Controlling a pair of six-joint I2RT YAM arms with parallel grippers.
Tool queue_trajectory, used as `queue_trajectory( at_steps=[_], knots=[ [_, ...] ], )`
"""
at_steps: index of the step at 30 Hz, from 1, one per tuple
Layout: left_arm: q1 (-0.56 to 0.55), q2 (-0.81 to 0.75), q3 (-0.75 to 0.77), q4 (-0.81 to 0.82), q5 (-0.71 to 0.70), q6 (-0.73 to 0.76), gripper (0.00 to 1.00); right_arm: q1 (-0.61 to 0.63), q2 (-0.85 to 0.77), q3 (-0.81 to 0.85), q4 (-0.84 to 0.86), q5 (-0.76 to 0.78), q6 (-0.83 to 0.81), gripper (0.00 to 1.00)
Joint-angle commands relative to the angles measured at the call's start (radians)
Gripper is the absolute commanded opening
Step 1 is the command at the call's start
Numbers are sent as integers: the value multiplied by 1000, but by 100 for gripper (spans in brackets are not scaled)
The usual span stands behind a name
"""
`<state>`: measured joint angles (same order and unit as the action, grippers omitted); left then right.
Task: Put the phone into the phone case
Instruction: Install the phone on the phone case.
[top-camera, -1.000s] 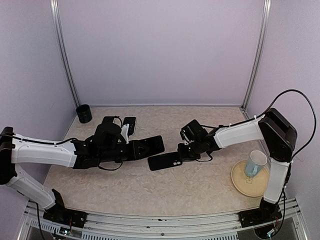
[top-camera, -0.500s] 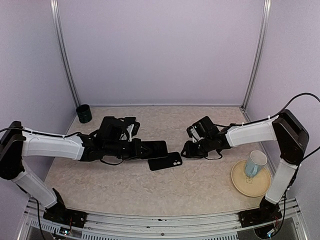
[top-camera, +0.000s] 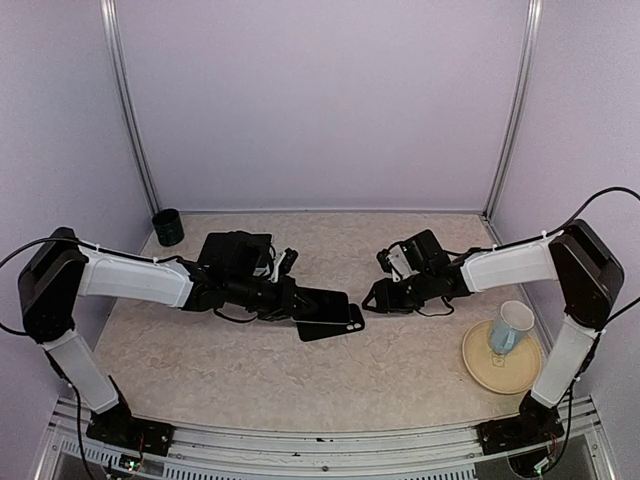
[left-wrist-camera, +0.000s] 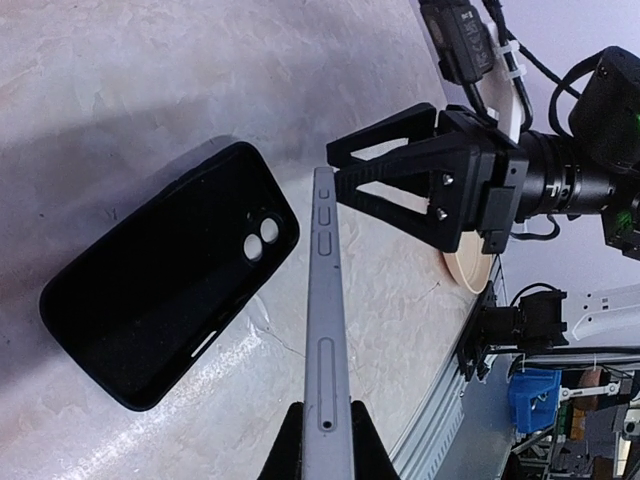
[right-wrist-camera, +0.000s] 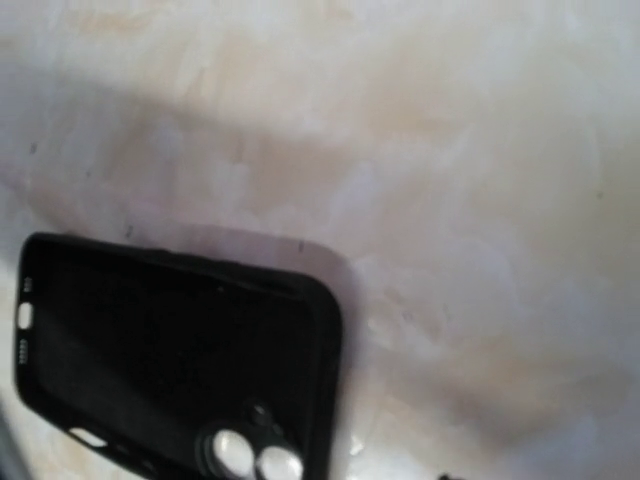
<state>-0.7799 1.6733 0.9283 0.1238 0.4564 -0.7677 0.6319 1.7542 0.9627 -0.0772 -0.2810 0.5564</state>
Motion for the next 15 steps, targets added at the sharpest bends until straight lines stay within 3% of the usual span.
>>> queue_trajectory(
  at_steps=[1,7,15],
  knots=[
    [4,13,49,36,29,-34,0,-37,-48,-36,102,-101,-16,52],
    [20,60,62,68,59,-75,0,-49,-15,-55,201,-227,-19,62],
    [51,103,73,98,91,-106,0,-50,-9,-81,273,-275,-6,76]
  ],
)
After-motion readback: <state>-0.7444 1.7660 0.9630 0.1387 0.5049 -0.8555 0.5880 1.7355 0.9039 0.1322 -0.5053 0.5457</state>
